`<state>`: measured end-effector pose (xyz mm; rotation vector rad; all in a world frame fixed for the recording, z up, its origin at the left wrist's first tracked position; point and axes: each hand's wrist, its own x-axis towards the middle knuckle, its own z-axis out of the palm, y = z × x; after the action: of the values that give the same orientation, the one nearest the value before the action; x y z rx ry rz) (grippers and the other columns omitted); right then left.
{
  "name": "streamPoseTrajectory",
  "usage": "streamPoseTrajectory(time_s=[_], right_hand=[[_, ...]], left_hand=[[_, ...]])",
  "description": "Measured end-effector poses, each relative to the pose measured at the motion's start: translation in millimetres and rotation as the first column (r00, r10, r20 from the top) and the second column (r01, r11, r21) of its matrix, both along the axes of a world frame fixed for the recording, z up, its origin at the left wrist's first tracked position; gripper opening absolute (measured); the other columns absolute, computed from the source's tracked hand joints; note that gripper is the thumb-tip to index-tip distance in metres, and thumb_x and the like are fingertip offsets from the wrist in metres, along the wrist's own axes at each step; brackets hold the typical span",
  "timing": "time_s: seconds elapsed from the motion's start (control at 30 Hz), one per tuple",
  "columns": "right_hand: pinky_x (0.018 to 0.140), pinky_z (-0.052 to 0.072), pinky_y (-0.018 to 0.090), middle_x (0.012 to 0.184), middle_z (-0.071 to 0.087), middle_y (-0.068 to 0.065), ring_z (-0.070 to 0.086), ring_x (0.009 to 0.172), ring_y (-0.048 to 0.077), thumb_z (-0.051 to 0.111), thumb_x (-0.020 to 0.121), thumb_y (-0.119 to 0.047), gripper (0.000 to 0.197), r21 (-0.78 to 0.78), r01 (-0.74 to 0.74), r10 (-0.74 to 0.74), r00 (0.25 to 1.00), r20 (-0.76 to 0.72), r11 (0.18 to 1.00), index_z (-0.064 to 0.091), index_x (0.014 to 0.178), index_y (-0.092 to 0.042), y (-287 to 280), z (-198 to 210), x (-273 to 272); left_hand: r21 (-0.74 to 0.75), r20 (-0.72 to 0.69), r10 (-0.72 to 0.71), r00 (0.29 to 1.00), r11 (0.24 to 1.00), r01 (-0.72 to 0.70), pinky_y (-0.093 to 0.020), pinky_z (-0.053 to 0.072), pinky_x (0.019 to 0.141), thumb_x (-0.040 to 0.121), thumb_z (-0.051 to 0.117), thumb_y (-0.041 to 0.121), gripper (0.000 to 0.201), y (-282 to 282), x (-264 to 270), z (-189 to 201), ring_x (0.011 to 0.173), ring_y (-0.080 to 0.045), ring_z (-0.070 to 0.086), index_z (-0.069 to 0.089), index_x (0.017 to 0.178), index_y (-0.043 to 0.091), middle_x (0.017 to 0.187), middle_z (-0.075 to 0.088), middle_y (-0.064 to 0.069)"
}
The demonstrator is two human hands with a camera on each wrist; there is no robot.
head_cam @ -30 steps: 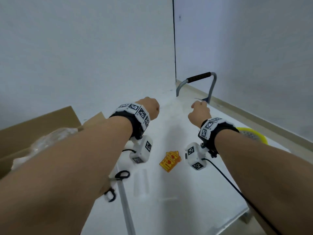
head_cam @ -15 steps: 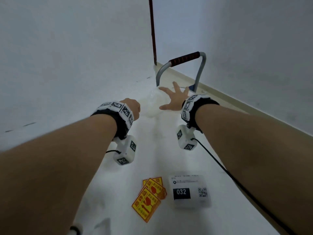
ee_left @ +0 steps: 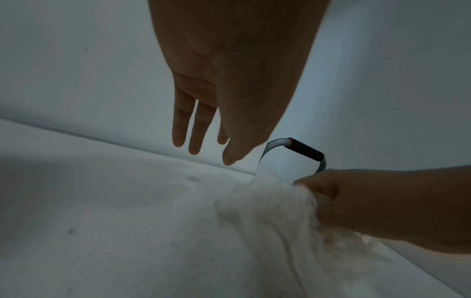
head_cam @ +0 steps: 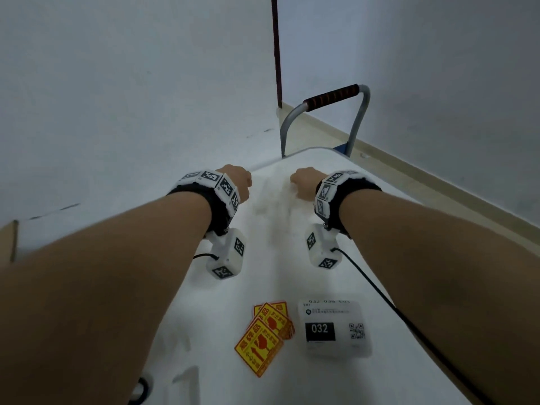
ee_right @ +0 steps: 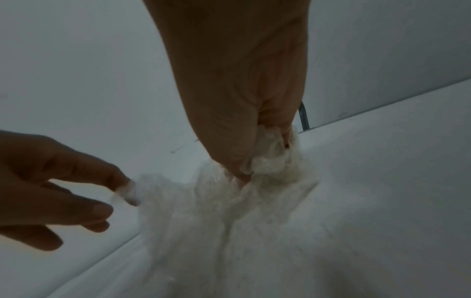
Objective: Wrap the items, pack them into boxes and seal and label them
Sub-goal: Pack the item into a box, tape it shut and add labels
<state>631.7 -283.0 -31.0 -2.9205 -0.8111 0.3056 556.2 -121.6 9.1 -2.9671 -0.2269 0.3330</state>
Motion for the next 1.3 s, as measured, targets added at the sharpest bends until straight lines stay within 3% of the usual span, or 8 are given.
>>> streamPoseTrajectory(time_s=[0.23,0.43,0.53,0.7,0.97,1.13,1.2,1.3], right_hand=[[0.099,0.041,0.042,0.124,0.055,0.018,0.055,0.113,0.036,0.040,0.091,0.008,0.032,0.406,0.001,-0.084,0.979,0.185,0.914,0.060,0.115,0.003,-22,81,-67],[0.086,0.044,0.035,0.114,0.056,0.016,0.053,0.095,0.025,0.036,0.085,0.012,0.031,0.847,-0.029,-0.145,0.982,0.124,0.531,0.062,0.098,0.001,-12,145,-151],[0.085,0.045,0.037,0.114,0.052,0.010,0.053,0.098,0.025,0.036,0.077,0.016,0.040,0.908,-0.083,-0.124,0.981,0.146,0.411,0.058,0.102,-0.005,-1,160,-200],[0.073,0.043,0.020,0.139,0.024,0.007,0.046,0.095,0.014,0.042,0.080,0.017,0.062,0.955,-0.083,-0.082,0.991,0.110,0.283,0.037,0.135,-0.011,22,159,-272],[0.094,0.045,0.032,0.111,0.059,0.005,0.054,0.111,0.022,0.043,0.084,0.006,0.040,0.991,0.000,0.085,0.996,-0.011,0.135,0.059,0.115,-0.012,82,168,-372],[0.097,0.045,0.040,0.097,0.042,-0.008,0.048,0.111,0.023,0.045,0.085,0.002,0.044,0.977,-0.017,0.139,0.990,-0.013,0.214,0.065,0.105,-0.032,121,187,-415],[0.090,0.051,0.032,0.118,0.038,0.000,0.052,0.097,0.014,0.046,0.085,0.009,0.042,0.977,-0.047,0.241,0.971,-0.005,0.210,0.064,0.106,-0.024,136,187,-428],[0.074,0.052,0.023,0.135,0.029,0.007,0.053,0.088,0.013,0.046,0.089,0.007,0.044,0.903,-0.106,0.349,0.936,-0.052,0.416,0.058,0.123,-0.019,152,183,-441]], left_hand=[[-0.349,0.223,0.050,0.973,0.937,0.032,-0.037,0.044,0.100,0.096,0.057,0.018,0.074,-32,-49,72,0.132,-0.030,0.045,0.014,0.156,0.025,0.157,0.030,-0.008],[-0.815,0.241,0.269,0.932,0.577,0.044,-0.045,0.061,0.078,0.091,0.064,0.014,0.090,-50,-125,138,0.108,-0.025,0.062,0.005,0.151,0.045,0.134,0.045,-0.004],[-0.850,0.255,0.287,0.923,0.522,0.072,-0.043,0.061,0.079,0.090,0.063,0.009,0.085,-45,-165,160,0.104,-0.025,0.066,0.012,0.151,0.041,0.129,0.051,-0.006],[-0.824,0.266,0.316,0.911,0.565,0.044,-0.037,0.060,0.083,0.088,0.056,-0.002,0.078,-24,-243,179,0.104,-0.022,0.064,0.023,0.150,0.032,0.126,0.053,-0.009],[-0.815,0.362,0.453,0.815,0.578,0.041,-0.037,0.058,0.086,0.090,0.049,0.000,0.056,28,-372,195,0.104,-0.025,0.065,0.047,0.136,0.033,0.122,0.060,-0.007],[-0.625,0.538,0.436,0.721,0.780,-0.005,-0.025,0.052,0.071,0.096,0.045,0.017,0.050,65,-439,198,0.089,-0.019,0.065,0.045,0.138,0.043,0.114,0.064,0.001],[-0.506,0.593,0.383,0.709,0.861,-0.041,-0.020,0.047,0.082,0.097,0.047,0.015,0.050,82,-456,191,0.104,-0.016,0.061,0.045,0.141,0.039,0.128,0.056,0.003],[-0.277,0.706,0.290,0.647,0.953,-0.125,-0.031,0.034,0.105,0.094,0.054,0.016,0.045,104,-470,171,0.124,-0.027,0.043,0.054,0.136,0.033,0.143,0.035,-0.003]])
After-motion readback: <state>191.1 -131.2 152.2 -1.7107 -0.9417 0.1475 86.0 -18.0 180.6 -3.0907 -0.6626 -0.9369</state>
